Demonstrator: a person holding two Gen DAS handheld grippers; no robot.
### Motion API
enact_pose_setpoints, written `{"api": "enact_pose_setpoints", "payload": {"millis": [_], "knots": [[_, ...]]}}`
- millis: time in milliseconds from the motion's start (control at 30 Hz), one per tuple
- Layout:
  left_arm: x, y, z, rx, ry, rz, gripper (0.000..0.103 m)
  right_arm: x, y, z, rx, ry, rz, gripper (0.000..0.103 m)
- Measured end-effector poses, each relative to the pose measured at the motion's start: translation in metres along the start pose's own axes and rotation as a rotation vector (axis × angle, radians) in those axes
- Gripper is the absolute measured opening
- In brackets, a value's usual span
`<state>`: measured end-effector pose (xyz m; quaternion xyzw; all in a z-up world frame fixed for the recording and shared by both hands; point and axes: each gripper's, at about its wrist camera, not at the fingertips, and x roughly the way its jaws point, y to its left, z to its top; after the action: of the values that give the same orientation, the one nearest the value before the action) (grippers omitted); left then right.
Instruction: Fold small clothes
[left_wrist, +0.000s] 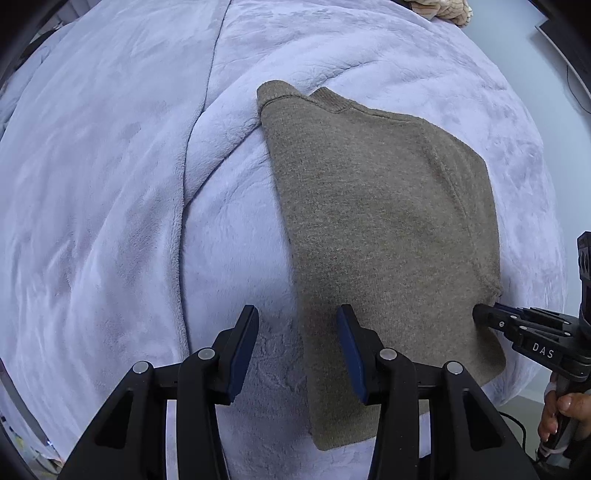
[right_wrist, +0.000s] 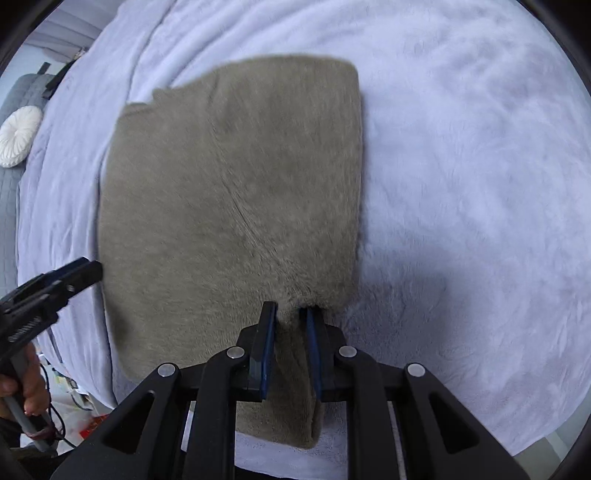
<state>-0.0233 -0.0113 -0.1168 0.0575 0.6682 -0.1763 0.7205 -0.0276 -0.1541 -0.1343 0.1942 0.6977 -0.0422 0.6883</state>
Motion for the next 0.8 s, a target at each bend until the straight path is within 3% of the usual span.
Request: {"api": "enact_pose_setpoints", "payload": {"millis": [333, 800], "knots": [[-0.002, -0.001, 0.000, 0.003, -0.001, -0.001, 0.046, -0.029, -0.010, -0.009, 0.059, -0.022, 0.035, 0.018], [-0.017, -0.005, 0.002, -0.007, -0.022, -0.004, 0.046, -0.064, -0.013, -0.007, 0.091, -0.078, 0.017, 0.019]]}}
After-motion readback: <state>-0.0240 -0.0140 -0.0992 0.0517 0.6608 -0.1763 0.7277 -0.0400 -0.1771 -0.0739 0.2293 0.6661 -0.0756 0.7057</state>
